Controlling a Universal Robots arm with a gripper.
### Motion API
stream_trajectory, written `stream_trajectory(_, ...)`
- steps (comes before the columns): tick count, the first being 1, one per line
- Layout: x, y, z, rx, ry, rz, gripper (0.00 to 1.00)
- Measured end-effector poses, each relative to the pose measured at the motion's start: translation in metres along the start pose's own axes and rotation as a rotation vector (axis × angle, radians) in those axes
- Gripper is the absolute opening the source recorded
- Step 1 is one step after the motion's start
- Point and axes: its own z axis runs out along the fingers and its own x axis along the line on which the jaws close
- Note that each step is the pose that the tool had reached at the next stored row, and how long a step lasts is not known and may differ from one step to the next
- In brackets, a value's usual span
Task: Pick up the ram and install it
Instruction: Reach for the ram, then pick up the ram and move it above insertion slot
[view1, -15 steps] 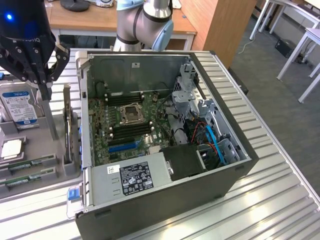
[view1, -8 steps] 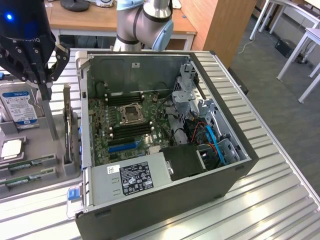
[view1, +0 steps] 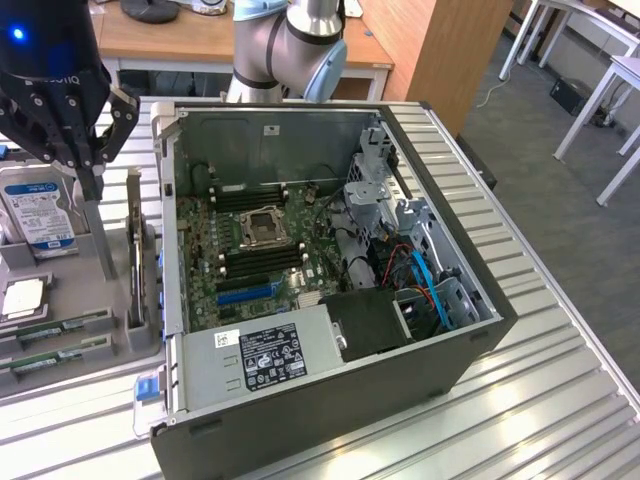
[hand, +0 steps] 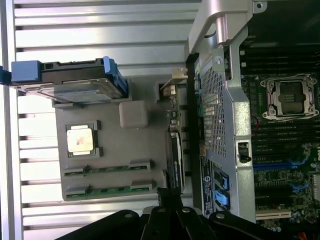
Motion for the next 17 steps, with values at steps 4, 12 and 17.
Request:
stream_trajectory(4, 0.008, -0.0004, -0.0003, 0.0002, 0.0002, 0.000, 0.11)
stream_trajectory(12, 0.022, -0.0015, -0.0007, 0.0002, 0.0001, 0.000, 0.11)
stream_trajectory(17, 0.022, -0.0015, -0.0007, 0.0002, 0.0002, 0.000, 0.11)
